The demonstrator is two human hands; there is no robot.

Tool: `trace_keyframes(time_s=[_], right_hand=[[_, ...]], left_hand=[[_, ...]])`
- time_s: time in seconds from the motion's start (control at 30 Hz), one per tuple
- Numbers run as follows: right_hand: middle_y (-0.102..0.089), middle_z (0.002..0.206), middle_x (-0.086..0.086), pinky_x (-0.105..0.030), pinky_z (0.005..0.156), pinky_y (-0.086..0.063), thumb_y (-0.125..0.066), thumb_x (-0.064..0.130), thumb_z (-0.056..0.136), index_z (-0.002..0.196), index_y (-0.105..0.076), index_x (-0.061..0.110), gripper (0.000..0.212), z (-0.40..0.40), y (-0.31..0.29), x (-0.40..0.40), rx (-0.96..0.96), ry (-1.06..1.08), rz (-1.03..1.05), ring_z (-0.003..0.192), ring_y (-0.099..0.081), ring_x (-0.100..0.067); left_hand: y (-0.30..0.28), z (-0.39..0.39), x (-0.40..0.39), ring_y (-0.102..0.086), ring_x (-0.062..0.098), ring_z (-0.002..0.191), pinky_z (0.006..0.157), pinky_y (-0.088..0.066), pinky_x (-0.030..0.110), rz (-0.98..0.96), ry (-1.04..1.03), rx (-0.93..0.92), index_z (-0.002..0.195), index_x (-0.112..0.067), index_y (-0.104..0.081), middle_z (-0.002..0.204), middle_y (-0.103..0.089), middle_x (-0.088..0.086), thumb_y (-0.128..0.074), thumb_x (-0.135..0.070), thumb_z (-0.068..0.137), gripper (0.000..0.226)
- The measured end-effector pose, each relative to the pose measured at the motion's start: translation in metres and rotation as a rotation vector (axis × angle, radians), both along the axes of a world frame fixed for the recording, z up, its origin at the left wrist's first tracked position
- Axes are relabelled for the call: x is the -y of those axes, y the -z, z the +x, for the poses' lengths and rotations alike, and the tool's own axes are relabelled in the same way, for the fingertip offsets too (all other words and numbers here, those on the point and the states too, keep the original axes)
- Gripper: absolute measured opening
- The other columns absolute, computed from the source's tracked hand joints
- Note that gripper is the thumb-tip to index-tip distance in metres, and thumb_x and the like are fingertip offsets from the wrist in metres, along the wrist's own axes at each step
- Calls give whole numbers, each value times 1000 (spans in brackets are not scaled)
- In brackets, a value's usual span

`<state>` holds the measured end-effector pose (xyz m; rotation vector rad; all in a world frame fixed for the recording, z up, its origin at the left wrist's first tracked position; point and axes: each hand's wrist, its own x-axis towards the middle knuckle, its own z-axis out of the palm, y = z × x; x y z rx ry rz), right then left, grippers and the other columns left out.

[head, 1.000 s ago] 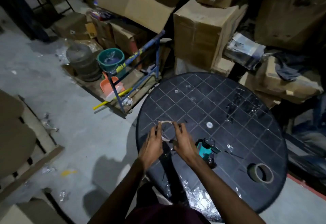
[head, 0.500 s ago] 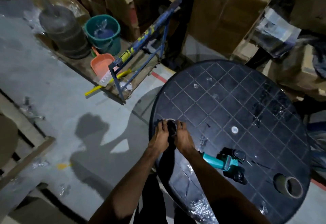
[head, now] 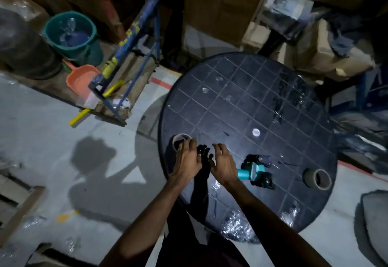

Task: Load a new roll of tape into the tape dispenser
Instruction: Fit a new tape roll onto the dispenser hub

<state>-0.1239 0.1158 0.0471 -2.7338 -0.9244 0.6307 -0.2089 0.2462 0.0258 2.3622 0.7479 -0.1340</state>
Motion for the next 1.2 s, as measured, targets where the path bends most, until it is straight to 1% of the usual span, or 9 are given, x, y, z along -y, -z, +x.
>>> trace_keyframes(time_s=[0.1, 0.23, 0.3, 0.5, 0.67, 0.83, 1.07, 1.13, 1.2], right_hand=[[-53, 131, -11, -40, 86, -54, -67, 14, 80, 135, -53, 10, 57, 3, -8, 54, 38, 89, 16, 107, -60, -33], [-54, 128, -12, -40, 93, -51, -66, 13, 74, 132, -54, 10, 60, 9, -11, 134, 66, 218, -4, 112, -56, -34], [-55, 125, -11, -41, 90, -50, -65, 15, 74, 130, -54, 12, 57, 13, -11, 174, 77, 293, -18, 110, -56, -33], [-56, 123, -13, -42, 87, -51, -69, 13, 70, 131, -55, 9, 62, 33, -5, 286, 103, 382, -2, 107, -56, -35], [-58, 123, -15, -43, 78, -52, -68, 11, 73, 129, -57, 9, 57, 66, -4, 363, 72, 400, -4, 102, -59, -38], [-53, 133, -18, -44, 85, -51, -64, 11, 76, 138, -52, 7, 63, 99, 2, 425, 26, 395, -35, 110, -56, -39], [-54, 127, -17, -47, 85, -54, -62, 10, 82, 138, -48, 7, 58, 139, 20, 465, -21, 503, 6, 109, -59, -39], [-50, 130, -17, -48, 86, -54, -63, 10, 82, 141, -42, 9, 62, 156, 26, 469, -63, 602, 70, 111, -57, -39], [-46, 137, -16, -49, 90, -53, -69, 11, 79, 146, -34, 10, 75, 175, 35, 470, -139, 670, 162, 117, -54, -41]], left_hand=[[-8, 20, 36, -48, 41, 122, 105, -44, 45, -27, 140, -24, 140, -3, -49, 131, -54, 22, -60, -18, 83, 59], [-20, 49, 101, -48, 36, 127, 106, -43, 41, -32, 357, -39, 141, -8, -49, 136, -53, 16, -57, -17, 86, 56], [-25, 61, 137, -48, 36, 126, 105, -44, 41, -32, 446, -44, 140, -9, -50, 134, -54, 16, -58, -16, 85, 57], [-42, 93, 241, -47, 40, 126, 108, -38, 44, 47, 591, -71, 140, -5, -50, 134, -54, 20, -56, -13, 84, 57], [-45, 131, 324, -45, 38, 128, 104, -44, 48, 103, 585, -137, 141, -8, -47, 135, -52, 18, -53, -15, 86, 57], [-39, 168, 387, -48, 36, 126, 105, -44, 44, 109, 558, -187, 140, -7, -48, 133, -54, 18, -57, -20, 87, 56], [-20, 205, 426, -48, 37, 128, 105, -45, 47, 47, 547, -250, 144, -7, -44, 137, -53, 19, -57, -23, 88, 59], [-13, 219, 433, -51, 37, 127, 105, -46, 46, 16, 526, -257, 142, -7, -46, 136, -55, 18, -58, -23, 86, 59], [-9, 232, 438, -53, 37, 125, 105, -46, 45, -19, 502, -257, 141, -8, -46, 133, -56, 19, -59, -20, 86, 58]])
